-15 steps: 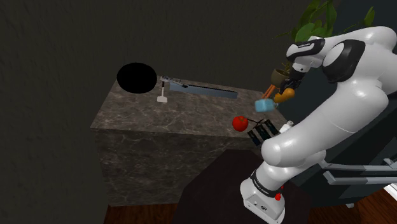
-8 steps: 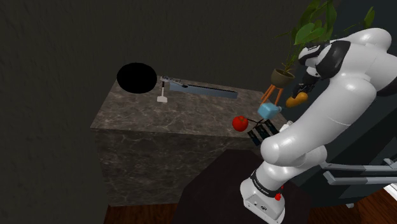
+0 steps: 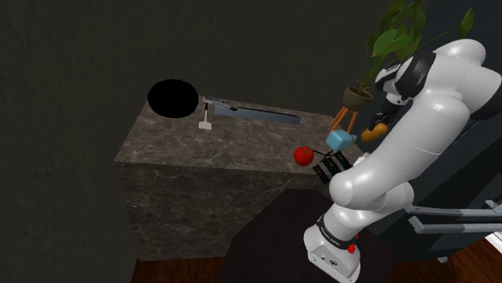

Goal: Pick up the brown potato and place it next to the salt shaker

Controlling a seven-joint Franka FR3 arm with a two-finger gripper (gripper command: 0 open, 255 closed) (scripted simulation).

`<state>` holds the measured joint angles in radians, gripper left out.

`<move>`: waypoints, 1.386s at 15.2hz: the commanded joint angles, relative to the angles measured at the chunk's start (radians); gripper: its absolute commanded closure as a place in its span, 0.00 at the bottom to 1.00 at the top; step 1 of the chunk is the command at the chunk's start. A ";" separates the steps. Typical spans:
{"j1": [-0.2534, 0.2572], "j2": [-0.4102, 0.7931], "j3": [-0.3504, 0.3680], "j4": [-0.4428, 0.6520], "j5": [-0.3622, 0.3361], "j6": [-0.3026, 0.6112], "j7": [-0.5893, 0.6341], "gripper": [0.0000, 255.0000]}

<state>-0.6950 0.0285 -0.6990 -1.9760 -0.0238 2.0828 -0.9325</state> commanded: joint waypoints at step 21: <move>-0.030 0.161 0.018 -0.154 0.137 0.278 -0.087 1.00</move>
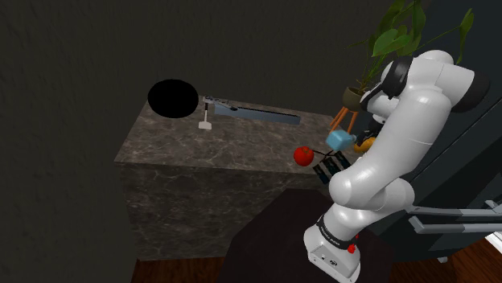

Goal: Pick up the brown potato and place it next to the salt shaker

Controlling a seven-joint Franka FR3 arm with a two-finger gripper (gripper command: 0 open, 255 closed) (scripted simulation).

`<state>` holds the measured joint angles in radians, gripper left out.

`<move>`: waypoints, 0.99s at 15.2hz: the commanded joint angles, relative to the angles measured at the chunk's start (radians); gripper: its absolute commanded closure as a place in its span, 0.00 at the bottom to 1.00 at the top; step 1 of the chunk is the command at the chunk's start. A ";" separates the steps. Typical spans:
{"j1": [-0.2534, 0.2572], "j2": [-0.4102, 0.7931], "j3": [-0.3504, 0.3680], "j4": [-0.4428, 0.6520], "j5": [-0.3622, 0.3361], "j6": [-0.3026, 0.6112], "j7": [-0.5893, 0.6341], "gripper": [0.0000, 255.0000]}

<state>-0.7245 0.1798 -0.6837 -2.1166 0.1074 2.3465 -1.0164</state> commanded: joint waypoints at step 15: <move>0.008 -0.017 -0.005 -0.005 -0.019 -0.014 0.014 0.00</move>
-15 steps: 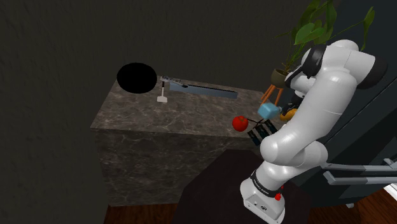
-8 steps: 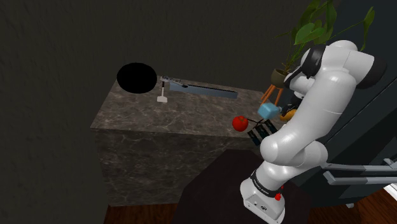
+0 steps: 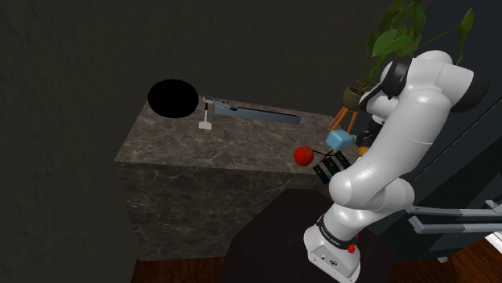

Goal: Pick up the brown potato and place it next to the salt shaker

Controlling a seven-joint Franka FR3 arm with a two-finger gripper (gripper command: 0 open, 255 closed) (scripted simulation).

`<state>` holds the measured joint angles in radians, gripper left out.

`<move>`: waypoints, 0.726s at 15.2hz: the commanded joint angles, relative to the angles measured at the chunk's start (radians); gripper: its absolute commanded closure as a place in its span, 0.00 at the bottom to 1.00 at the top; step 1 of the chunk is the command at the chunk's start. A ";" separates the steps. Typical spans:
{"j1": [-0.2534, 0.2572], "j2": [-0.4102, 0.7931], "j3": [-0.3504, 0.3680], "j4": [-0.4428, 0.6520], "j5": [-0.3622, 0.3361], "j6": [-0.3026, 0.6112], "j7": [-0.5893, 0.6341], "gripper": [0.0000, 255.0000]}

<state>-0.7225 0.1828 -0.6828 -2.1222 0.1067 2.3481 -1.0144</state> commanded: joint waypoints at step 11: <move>0.024 -0.090 -0.017 0.029 -0.080 -0.098 0.055 0.00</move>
